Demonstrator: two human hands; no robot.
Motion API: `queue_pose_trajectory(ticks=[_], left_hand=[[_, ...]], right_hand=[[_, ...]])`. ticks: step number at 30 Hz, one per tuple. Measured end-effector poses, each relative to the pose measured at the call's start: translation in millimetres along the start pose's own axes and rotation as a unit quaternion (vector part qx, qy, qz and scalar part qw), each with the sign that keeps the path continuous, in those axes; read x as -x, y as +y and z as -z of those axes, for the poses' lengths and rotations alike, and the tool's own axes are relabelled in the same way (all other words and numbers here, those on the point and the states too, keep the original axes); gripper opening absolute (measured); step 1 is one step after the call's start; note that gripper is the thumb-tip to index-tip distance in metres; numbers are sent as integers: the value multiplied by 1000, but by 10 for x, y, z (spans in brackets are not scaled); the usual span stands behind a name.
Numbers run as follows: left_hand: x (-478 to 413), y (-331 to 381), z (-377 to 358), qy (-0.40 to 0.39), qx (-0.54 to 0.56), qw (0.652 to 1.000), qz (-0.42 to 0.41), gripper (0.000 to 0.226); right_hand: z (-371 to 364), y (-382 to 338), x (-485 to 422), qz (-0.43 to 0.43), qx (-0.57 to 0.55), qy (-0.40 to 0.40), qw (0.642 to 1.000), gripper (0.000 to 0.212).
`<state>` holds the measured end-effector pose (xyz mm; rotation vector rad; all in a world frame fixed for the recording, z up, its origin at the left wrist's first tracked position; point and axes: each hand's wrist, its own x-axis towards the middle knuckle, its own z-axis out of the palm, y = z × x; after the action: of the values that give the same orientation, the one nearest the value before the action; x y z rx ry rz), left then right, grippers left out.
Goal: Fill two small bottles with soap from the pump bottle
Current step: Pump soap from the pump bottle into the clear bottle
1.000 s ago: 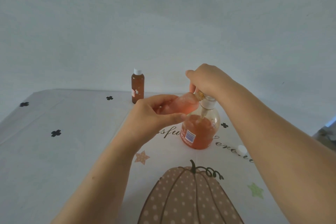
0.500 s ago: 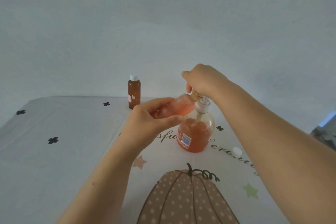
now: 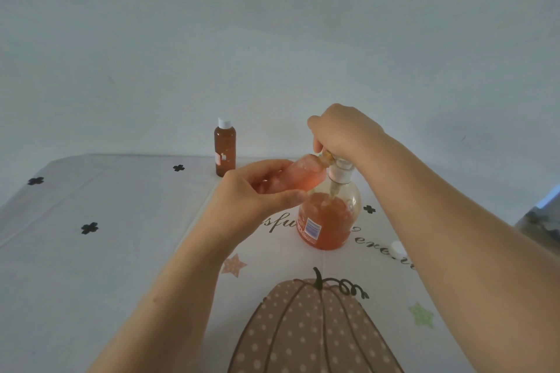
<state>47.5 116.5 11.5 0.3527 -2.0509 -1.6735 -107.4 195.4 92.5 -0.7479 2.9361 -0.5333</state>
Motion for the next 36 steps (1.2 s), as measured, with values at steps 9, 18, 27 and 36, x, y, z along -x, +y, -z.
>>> queue_pose_trajectory(ticks=[9, 18, 27, 36], left_hand=[[11, 14, -32, 23, -3, 1000, 1, 38], [-2, -9, -8, 9, -14, 1000, 4, 33], [7, 4, -41, 17, 2, 1000, 4, 36], [6, -7, -45, 5, 6, 1000, -5, 38]], right_hand=[[71, -37, 10, 6, 20, 3, 1000, 37], [-70, 45, -32, -6, -12, -9, 1000, 36], [67, -18, 18, 1, 9, 4, 1000, 36], [40, -5, -7, 2, -10, 0, 1000, 37]])
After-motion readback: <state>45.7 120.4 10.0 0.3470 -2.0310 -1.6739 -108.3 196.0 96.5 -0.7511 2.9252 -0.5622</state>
